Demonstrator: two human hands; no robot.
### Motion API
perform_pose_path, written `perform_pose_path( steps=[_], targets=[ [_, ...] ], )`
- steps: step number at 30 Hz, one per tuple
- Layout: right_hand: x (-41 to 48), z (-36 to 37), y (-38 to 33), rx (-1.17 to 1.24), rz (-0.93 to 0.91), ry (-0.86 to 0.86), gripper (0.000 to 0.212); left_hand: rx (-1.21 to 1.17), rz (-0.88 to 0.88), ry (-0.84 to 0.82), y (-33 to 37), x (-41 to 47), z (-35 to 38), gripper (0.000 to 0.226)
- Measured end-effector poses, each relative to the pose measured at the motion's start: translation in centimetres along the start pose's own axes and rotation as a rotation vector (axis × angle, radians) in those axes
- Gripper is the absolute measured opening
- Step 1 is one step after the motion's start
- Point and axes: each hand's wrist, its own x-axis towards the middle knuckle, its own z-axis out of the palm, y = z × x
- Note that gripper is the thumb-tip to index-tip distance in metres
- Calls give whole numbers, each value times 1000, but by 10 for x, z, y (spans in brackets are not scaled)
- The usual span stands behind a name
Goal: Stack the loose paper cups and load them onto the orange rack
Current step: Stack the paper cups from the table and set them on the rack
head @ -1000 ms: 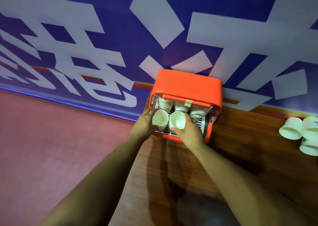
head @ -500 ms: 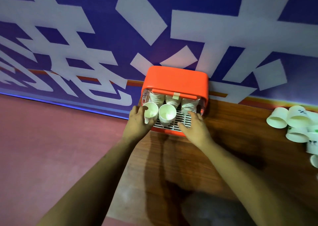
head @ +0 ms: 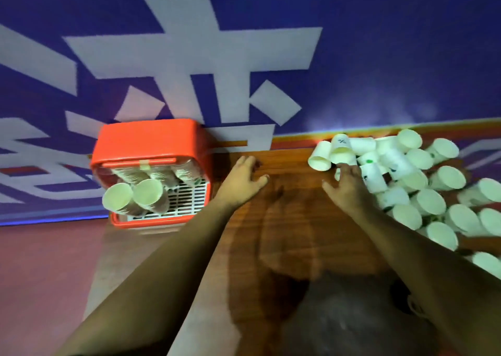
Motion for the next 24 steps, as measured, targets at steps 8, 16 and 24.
perform_pose_path(
  steps=[8,16,24],
  targets=[
    [61,-25,77,-27,3,8,64,-101,-252,-11,62,109,102,40],
    [121,-6,88,-59,-97,26,47,-199,-547,-20,61,179,167,55],
    [140,25,87,106,-46,24,48,-607,-761,11,50,191,203,41]
  ],
)
